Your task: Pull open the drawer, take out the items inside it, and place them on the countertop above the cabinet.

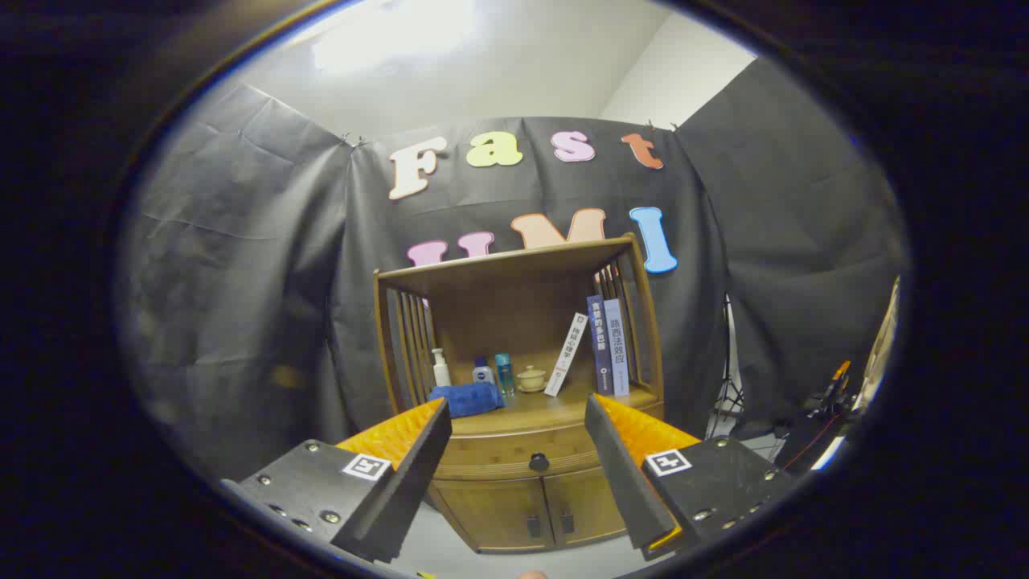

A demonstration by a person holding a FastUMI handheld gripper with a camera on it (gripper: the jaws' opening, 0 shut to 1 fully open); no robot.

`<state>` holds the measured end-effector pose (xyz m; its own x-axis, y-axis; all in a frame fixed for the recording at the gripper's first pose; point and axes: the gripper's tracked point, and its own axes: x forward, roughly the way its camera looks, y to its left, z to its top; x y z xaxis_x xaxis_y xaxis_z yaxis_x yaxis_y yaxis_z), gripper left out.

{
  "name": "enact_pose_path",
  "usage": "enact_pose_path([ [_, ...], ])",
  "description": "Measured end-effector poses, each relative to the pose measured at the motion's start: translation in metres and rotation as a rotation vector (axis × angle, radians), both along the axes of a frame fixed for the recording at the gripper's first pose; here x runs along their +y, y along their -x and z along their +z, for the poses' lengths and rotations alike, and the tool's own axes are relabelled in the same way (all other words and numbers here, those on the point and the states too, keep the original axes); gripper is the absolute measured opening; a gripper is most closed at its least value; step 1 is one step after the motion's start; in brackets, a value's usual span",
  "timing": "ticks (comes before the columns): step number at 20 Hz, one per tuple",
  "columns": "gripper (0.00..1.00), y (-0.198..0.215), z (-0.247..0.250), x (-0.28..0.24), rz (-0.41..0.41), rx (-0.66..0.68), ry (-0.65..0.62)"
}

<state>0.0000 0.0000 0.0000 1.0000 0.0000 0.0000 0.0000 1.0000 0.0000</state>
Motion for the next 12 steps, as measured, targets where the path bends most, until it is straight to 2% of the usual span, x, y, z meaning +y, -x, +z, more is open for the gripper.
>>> enact_pose_path([
  [12,1.0,-0.001,-0.018,0.002,0.003,0.048,0.027],
])
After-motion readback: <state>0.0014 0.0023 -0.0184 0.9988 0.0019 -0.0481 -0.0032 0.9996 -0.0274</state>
